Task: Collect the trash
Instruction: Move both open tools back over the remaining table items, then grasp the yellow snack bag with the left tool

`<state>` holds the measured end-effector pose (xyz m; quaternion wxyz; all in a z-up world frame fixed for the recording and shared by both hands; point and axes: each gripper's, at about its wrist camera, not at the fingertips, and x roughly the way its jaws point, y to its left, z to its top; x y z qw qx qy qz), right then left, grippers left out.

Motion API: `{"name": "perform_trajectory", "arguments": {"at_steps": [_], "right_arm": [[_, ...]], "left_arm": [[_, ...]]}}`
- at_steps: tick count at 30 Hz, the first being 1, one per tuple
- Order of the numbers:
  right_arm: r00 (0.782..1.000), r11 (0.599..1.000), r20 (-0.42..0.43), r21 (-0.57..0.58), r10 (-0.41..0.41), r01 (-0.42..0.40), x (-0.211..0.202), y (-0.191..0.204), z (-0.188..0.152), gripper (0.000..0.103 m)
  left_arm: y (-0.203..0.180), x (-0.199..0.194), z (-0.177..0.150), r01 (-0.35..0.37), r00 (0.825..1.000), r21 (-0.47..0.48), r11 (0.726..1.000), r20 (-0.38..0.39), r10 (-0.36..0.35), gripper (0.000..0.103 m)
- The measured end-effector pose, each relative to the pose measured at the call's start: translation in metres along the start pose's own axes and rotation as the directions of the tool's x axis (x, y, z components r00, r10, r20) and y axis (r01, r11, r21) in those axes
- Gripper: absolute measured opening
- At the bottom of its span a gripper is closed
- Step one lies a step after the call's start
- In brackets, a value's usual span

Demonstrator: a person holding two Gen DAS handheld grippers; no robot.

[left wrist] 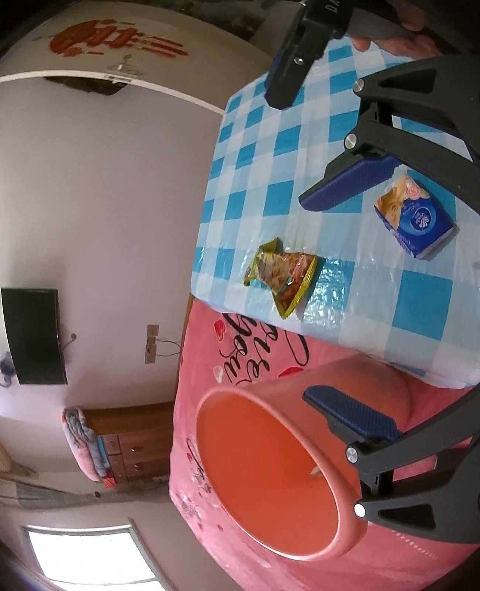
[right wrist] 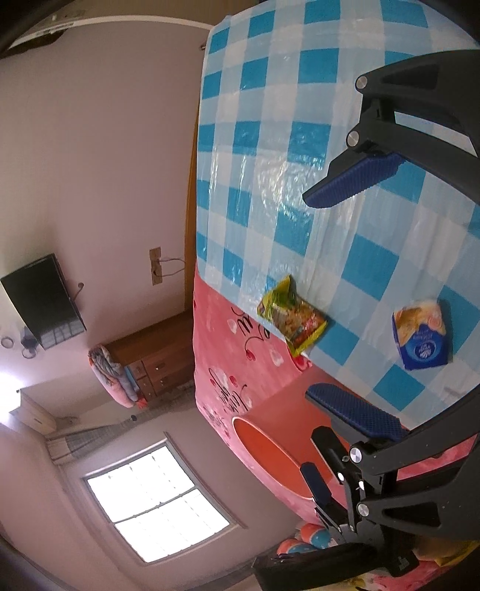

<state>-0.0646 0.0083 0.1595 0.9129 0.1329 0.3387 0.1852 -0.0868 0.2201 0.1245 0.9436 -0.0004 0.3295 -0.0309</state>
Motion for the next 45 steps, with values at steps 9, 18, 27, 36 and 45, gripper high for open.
{"name": "perform_trajectory", "arguments": {"at_steps": [9,18,27,36,45], "right_arm": [[0.998,0.997,0.029,0.054,-0.048,0.047,-0.010,-0.037,-0.006,0.095],[0.997,0.984,0.019,0.166,-0.075,0.071,-0.010,-0.090,-0.017,0.095],[0.998,0.970,-0.010,0.234,-0.059,0.059,-0.001,-0.126,-0.032,0.095],[0.999,0.967,-0.034,0.252,-0.012,0.020,0.007,-0.140,-0.040,0.095],[0.998,0.961,-0.053,0.276,0.044,-0.028,0.013,-0.147,-0.044,0.095]], "left_arm": [[-0.031,0.012,0.000,-0.005,1.000,0.082,0.997,-0.017,0.007,0.096],[-0.055,0.034,0.002,0.014,0.997,0.109,0.994,-0.079,-0.006,0.096],[-0.066,0.084,0.022,0.064,0.991,0.166,0.984,-0.123,-0.043,0.096],[-0.052,0.158,0.035,0.091,0.969,0.209,0.974,-0.246,-0.038,0.095],[-0.044,0.189,0.034,0.079,0.957,0.231,0.970,-0.289,-0.009,0.090]]}}
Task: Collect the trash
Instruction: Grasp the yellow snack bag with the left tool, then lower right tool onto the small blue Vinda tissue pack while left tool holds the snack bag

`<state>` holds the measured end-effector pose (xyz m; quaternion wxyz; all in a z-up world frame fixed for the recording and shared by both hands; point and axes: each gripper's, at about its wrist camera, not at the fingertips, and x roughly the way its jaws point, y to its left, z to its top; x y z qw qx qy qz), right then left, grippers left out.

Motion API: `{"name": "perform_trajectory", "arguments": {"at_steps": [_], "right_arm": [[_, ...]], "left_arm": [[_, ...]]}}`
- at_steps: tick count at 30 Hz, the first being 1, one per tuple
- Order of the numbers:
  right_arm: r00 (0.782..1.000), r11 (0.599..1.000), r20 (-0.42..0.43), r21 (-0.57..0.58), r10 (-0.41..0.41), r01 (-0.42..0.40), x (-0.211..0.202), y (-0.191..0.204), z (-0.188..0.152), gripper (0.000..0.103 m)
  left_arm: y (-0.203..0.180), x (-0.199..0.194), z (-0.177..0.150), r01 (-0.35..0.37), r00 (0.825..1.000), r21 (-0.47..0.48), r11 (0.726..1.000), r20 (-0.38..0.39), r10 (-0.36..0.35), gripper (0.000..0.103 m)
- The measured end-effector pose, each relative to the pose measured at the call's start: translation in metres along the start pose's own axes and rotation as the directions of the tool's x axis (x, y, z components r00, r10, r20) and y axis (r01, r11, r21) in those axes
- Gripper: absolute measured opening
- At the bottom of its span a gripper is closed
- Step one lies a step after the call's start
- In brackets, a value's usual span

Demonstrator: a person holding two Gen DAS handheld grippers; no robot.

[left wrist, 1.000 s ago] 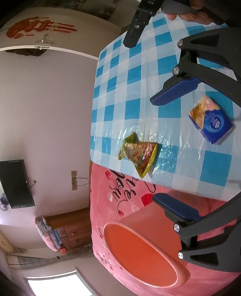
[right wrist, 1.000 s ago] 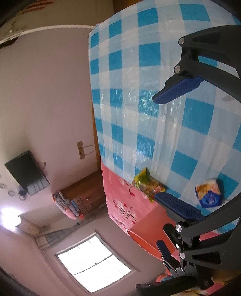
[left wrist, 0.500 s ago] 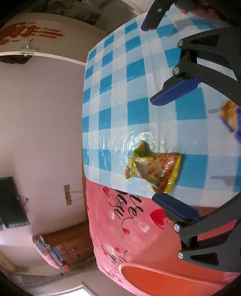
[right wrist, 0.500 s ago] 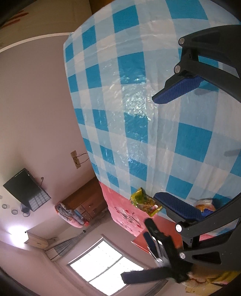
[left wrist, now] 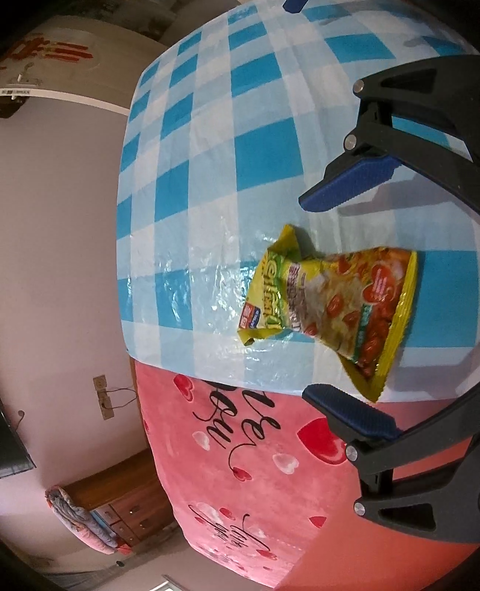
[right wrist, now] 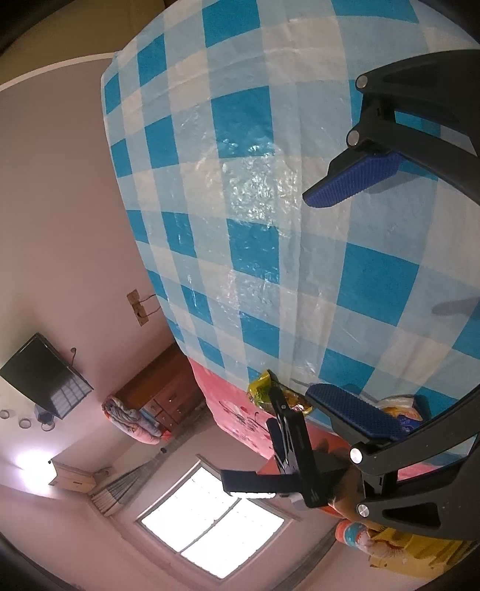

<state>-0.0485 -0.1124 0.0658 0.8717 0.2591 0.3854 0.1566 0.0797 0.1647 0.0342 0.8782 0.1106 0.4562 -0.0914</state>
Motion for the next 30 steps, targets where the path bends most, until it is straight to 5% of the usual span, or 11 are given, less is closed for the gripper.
{"name": "perform_trajectory", "arguments": {"at_steps": [3,13,20,30], "right_arm": [[1.000,1.000,-0.001,0.007,0.005,-0.004,0.000,-0.003,0.001,0.095],[1.000,0.999,-0.012,0.033,0.009,-0.009,0.002,-0.014,0.001,0.095],[1.000,0.999,-0.027,0.038,0.012,-0.011,0.002,-0.014,0.001,0.095],[0.999,0.999,-0.039,0.019,0.031,-0.030,0.002,-0.008,-0.002,0.095]], "left_arm": [[0.000,0.006,0.003,0.004,1.000,-0.001,1.000,-0.014,-0.004,0.071],[-0.004,0.013,0.003,0.030,0.999,-0.047,0.998,-0.027,-0.031,0.049],[-0.013,0.001,-0.005,0.032,0.999,-0.056,0.998,-0.009,-0.033,0.044],[0.002,-0.069,-0.049,0.060,0.997,-0.141,0.988,0.046,-0.054,0.044]]}}
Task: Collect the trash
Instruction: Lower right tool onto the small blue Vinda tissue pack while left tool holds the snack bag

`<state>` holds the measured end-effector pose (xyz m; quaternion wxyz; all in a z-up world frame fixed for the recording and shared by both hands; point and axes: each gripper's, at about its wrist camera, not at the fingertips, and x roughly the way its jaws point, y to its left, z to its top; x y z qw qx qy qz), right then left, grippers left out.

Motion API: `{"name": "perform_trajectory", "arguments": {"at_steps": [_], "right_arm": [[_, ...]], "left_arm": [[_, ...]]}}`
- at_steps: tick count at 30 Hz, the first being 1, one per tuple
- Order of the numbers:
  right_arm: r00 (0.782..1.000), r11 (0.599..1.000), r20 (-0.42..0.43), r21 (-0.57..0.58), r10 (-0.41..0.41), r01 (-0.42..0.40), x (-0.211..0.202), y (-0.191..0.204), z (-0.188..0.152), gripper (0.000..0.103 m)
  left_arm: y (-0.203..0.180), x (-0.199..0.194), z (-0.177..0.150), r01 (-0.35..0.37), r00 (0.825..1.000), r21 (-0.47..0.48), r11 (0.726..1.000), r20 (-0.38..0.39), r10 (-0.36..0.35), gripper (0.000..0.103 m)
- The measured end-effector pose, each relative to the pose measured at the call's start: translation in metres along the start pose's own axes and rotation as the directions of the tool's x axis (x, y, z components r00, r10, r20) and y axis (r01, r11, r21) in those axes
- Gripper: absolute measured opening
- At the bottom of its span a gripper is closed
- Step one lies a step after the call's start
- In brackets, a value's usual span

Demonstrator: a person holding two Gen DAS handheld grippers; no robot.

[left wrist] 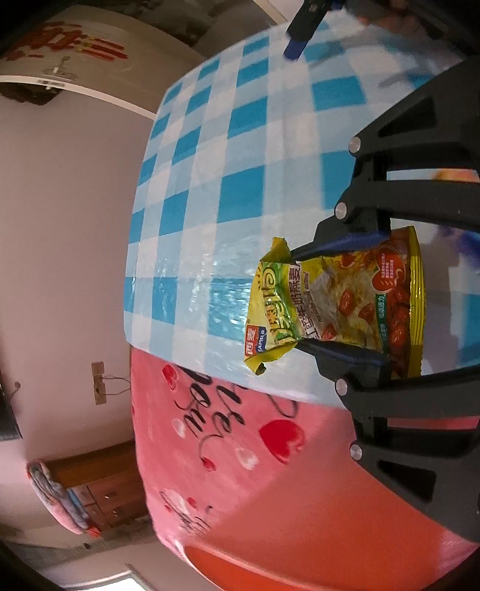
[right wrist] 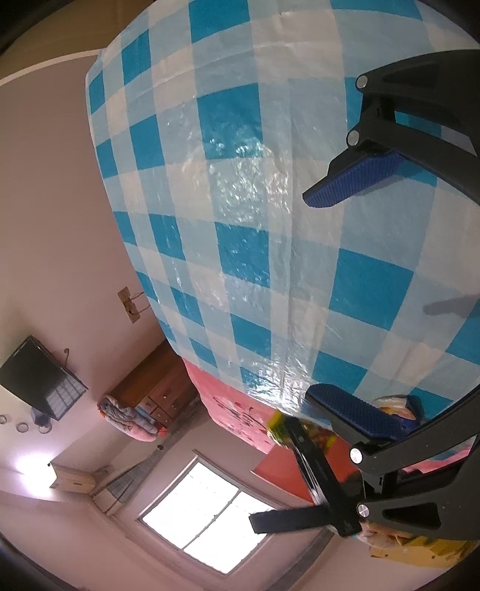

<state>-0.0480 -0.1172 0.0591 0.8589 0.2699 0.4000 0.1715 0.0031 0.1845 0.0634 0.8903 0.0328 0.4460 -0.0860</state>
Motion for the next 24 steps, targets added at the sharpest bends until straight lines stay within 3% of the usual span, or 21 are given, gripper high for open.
{"name": "perform_trajectory", "arguments": {"at_steps": [6,11,15,24], "right_arm": [[1.000,1.000,-0.014,-0.028,0.012,-0.012,0.000,0.010,-0.005,0.095],[1.000,0.999,-0.012,-0.041,0.019,-0.020,-0.003,0.015,-0.008,0.095],[1.000,0.998,-0.009,-0.061,0.023,-0.023,-0.006,0.021,-0.010,0.095],[1.000,0.995,0.005,-0.097,0.014,-0.014,-0.018,0.023,-0.011,0.095]], "left_arm": [[0.015,-0.039,-0.041,-0.027,0.999,-0.043,0.999,-0.032,0.025,0.044],[0.021,-0.043,-0.074,-0.056,0.994,-0.102,0.993,-0.102,0.045,0.044],[0.007,-0.034,-0.092,-0.036,0.988,-0.098,0.994,-0.155,0.021,0.044],[-0.037,-0.020,-0.091,0.062,0.988,-0.119,0.991,-0.130,-0.077,0.044]]}}
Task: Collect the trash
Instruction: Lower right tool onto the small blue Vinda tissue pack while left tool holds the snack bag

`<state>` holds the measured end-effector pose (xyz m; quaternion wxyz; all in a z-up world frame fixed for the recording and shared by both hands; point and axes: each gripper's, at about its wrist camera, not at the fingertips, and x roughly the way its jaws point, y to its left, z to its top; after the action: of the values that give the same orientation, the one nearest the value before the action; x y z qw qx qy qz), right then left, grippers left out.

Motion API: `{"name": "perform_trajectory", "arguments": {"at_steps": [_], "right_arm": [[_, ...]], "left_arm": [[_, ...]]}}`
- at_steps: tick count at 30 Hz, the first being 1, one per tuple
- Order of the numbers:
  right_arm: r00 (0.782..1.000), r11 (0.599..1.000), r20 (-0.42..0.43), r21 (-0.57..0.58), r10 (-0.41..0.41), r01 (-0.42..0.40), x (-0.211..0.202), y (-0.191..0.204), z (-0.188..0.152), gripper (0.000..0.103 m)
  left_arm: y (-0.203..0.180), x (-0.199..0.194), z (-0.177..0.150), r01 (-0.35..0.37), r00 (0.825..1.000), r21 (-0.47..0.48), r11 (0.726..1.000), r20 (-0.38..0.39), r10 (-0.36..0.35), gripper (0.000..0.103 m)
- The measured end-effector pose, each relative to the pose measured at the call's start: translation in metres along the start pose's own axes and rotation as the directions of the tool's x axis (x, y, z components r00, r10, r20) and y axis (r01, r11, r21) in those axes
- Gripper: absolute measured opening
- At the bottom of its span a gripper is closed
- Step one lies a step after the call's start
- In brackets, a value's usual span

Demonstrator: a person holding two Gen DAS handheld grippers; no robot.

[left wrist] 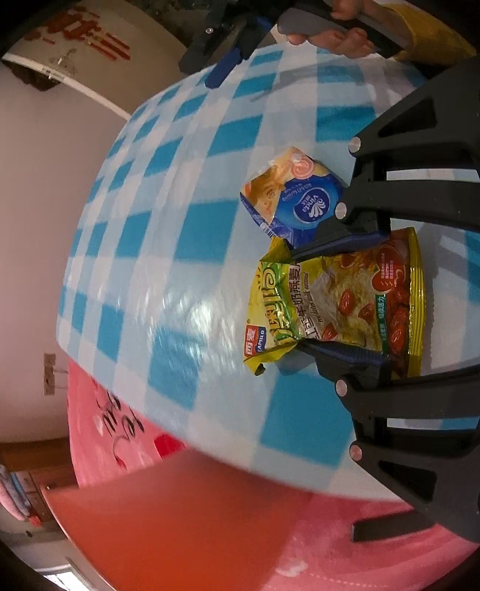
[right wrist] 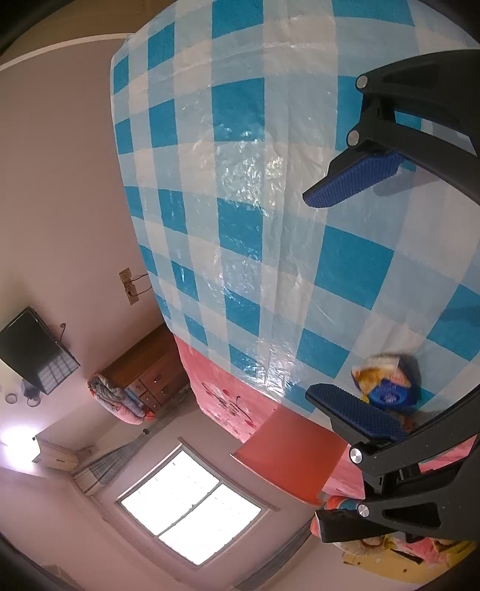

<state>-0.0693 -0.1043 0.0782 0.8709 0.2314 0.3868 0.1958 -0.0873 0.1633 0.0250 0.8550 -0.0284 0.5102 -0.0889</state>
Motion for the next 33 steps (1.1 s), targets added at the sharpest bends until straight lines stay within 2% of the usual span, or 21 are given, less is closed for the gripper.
{"name": "perform_trajectory", "arguments": {"at_steps": [8,10,15,17,18,19,25,29,33], "right_arm": [[0.997,0.998,-0.030,-0.005,-0.065,0.065,-0.001,-0.010,0.000,0.095],[0.996,0.997,-0.046,-0.004,-0.076,0.076,0.000,-0.013,-0.001,0.095],[0.986,0.990,-0.096,-0.055,-0.136,0.131,0.004,-0.013,-0.008,0.095],[0.984,0.988,-0.117,-0.083,-0.136,0.126,0.007,-0.008,-0.013,0.095],[0.983,0.987,-0.127,-0.105,-0.137,0.124,0.008,-0.004,-0.017,0.095],[0.981,0.985,-0.134,-0.122,-0.139,0.123,0.010,-0.001,-0.019,0.095],[0.972,0.966,-0.178,-0.237,-0.151,0.107,0.019,0.024,-0.042,0.095],[0.971,0.952,-0.169,-0.282,-0.171,0.118,0.023,0.034,-0.052,0.095],[0.969,0.949,-0.171,-0.290,-0.177,0.122,0.026,0.035,-0.054,0.095]], "left_arm": [[-0.048,0.016,0.015,0.141,0.990,0.020,0.990,0.018,-0.142,0.044],[-0.055,0.017,0.018,0.147,0.989,0.024,0.989,0.030,-0.147,0.044],[-0.058,0.011,0.013,0.105,0.994,0.076,0.992,0.033,-0.108,0.045],[-0.058,0.008,0.010,0.083,0.996,0.112,0.990,0.033,-0.088,0.054],[-0.059,0.006,0.007,0.069,0.997,0.135,0.988,0.031,-0.074,0.065],[-0.059,0.005,0.005,0.059,0.997,0.147,0.987,0.031,-0.064,0.070],[-0.062,0.011,0.000,0.007,1.000,0.210,0.978,0.021,-0.012,0.071],[-0.064,0.015,0.002,-0.015,1.000,0.232,0.973,0.027,0.009,0.071],[-0.067,0.015,0.003,-0.043,0.998,0.249,0.967,0.043,0.034,0.064]]}}
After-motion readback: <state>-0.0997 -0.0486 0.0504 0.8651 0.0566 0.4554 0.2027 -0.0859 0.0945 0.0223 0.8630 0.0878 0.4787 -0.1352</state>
